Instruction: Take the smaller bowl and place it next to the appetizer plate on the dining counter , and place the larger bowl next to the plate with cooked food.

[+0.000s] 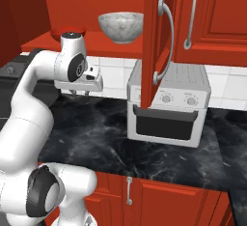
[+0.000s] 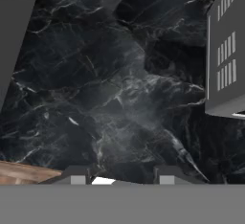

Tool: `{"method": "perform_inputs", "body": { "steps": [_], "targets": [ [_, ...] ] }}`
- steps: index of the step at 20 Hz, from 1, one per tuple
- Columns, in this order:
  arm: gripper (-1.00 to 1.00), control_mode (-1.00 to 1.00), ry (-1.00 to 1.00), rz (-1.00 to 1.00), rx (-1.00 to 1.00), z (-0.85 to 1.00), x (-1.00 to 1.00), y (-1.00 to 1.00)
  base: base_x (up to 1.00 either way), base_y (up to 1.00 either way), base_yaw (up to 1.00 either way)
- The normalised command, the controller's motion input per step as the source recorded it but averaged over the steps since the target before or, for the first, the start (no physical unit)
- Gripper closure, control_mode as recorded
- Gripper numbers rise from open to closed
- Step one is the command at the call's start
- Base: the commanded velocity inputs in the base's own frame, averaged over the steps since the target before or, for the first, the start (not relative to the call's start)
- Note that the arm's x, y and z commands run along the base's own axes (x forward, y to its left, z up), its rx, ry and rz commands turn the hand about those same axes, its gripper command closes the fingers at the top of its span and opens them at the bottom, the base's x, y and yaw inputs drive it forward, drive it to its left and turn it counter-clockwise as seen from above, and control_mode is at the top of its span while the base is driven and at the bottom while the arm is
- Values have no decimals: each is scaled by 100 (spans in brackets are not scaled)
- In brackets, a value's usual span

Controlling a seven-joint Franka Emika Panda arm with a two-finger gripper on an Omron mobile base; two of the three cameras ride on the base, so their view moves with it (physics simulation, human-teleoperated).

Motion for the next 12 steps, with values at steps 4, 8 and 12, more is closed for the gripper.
{"method": "perform_inputs", "body": {
  "steps": [4, 8, 12],
  "targets": [
    [-100, -100, -3, 0, 0, 0, -24, 6, 0, 0, 0],
    [-100, -100, -1, -18, 3, 22, -16, 5, 0, 0, 0],
    [-100, -100, -7, -32, 8, 59, -4, 5, 0, 0, 0]
  ]
}}
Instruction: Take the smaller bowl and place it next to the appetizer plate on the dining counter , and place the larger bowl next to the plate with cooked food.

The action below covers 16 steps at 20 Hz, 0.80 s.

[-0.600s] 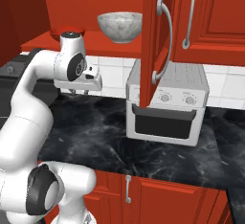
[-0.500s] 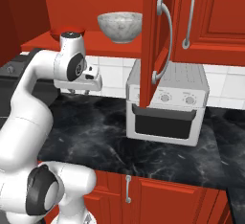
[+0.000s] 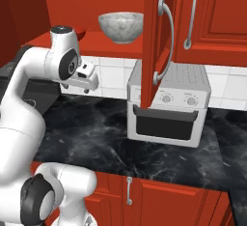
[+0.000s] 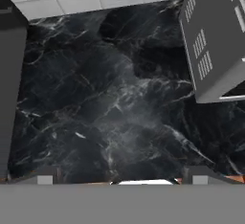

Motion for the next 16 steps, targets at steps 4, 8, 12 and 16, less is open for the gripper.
{"method": "perform_inputs", "body": {
  "steps": [4, 8, 12, 16],
  "targets": [
    [-100, -100, -8, -27, 15, 69, 0, 17, 0, 0, 0],
    [-100, -100, -15, -13, 22, 67, 0, 7, 0, 0, 0],
    [-100, -100, -36, -16, 14, 64, 6, 8, 0, 0, 0],
    [-100, -100, -41, -18, 5, 59, 27, 21, 0, 0, 0]
  ]
}}
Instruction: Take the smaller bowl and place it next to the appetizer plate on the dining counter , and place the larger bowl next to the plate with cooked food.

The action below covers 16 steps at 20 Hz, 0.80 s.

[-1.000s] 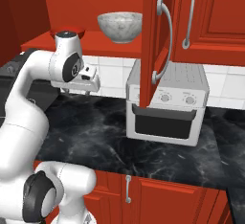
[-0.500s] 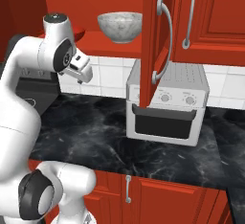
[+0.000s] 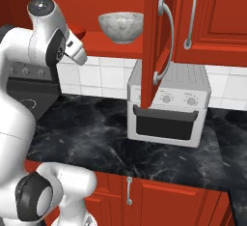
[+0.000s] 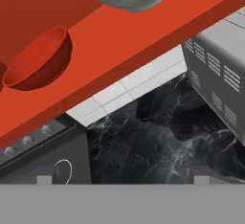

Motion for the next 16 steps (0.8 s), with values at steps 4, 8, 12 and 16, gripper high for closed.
{"method": "perform_inputs", "body": {
  "steps": [4, 8, 12, 16],
  "targets": [
    [-100, -100, -19, -14, 0, 38, 54, 26, 0, 0, 0],
    [-100, -100, 0, -3, 0, 9, 73, 31, 0, 0, 0],
    [-100, -100, 3, 1, 0, 19, 62, 4, 0, 0, 0],
    [-100, -100, 3, 7, 0, 5, 64, 0, 0, 0, 0]
  ]
}}
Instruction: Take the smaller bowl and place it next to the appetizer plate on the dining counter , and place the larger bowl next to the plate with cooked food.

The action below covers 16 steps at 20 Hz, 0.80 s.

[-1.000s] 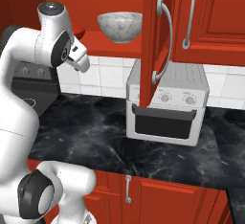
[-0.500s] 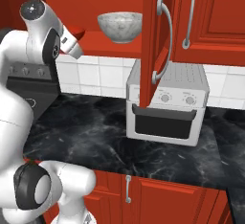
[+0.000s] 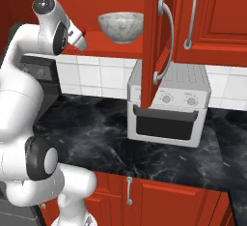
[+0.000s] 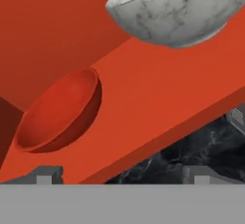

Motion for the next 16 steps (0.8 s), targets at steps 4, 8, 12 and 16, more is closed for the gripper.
{"method": "perform_inputs", "body": {
  "steps": [4, 8, 12, 16],
  "targets": [
    [-100, -100, 7, 11, 0, 0, 69, 3, 0, 0, 0],
    [-100, -100, 8, 5, 0, 0, 60, 15, 0, 0, 0],
    [-100, -100, 0, 0, 0, 0, 42, 31, 0, 0, 0],
    [-100, -100, 0, 0, 0, -8, 32, 27, 0, 0, 0]
  ]
}}
